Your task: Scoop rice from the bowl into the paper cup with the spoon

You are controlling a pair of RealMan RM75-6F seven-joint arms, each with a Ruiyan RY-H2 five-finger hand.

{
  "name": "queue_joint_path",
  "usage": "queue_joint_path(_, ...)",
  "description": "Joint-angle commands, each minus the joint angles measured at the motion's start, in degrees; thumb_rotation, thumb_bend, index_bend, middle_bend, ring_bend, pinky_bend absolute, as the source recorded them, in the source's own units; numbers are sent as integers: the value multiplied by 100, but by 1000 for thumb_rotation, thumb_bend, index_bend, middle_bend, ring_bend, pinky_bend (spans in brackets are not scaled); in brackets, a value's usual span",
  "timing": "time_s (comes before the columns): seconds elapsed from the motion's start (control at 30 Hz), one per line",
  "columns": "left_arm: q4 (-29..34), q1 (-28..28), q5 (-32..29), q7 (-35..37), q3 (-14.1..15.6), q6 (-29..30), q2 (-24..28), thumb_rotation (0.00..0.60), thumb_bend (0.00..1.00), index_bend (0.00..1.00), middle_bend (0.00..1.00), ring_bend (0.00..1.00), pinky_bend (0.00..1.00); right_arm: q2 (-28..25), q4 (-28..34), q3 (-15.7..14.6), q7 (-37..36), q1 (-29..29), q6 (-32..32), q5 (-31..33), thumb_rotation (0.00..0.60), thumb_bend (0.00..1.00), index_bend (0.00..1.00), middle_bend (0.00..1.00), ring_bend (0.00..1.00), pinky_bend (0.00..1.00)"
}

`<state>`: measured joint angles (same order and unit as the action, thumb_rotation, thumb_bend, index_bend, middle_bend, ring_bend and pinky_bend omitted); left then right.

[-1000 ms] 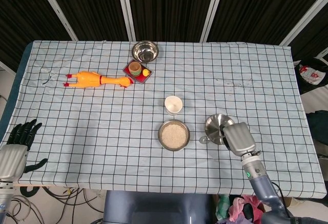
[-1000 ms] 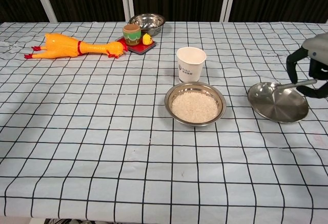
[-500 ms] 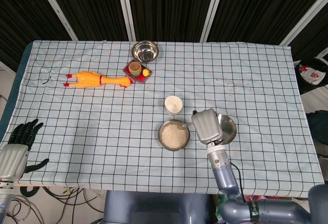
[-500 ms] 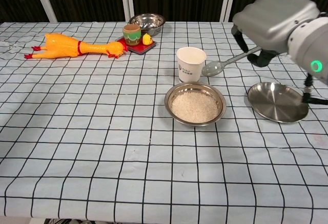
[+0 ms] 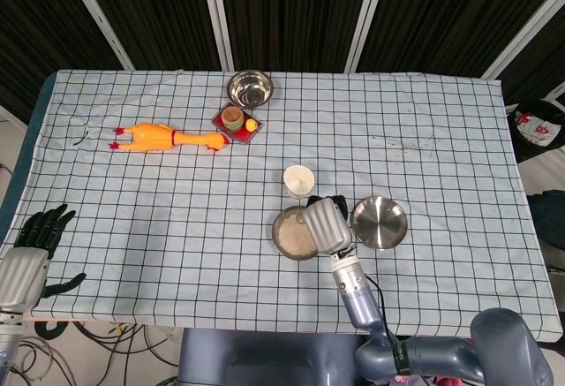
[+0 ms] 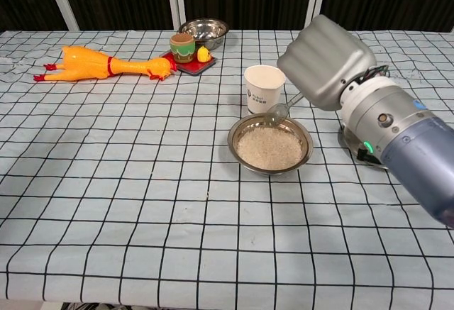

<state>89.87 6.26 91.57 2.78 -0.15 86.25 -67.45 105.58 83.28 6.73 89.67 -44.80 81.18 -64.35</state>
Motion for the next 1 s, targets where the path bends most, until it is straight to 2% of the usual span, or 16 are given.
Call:
queue_joint_path(0.03, 5, 7, -2, 10, -2, -9, 4, 600, 0, 0, 0, 0, 0, 24, -116, -125, 12, 3, -18, -141, 600, 504, 701, 1000, 1000, 1000)
queue_joint_path(0.5, 75, 2, 48, 53, 45, -11, 29, 600, 0, 0, 0, 0, 0, 234, -643, -558, 8, 86, -2, -797, 600, 514, 707, 1000, 1000, 1000)
queue_joint_path(1.0, 128, 17, 44, 148, 67, -59, 81, 600, 0, 0, 0, 0, 0, 79, -836, -440, 172, 101, -134, -1004, 600, 514, 712, 1000, 1000, 1000)
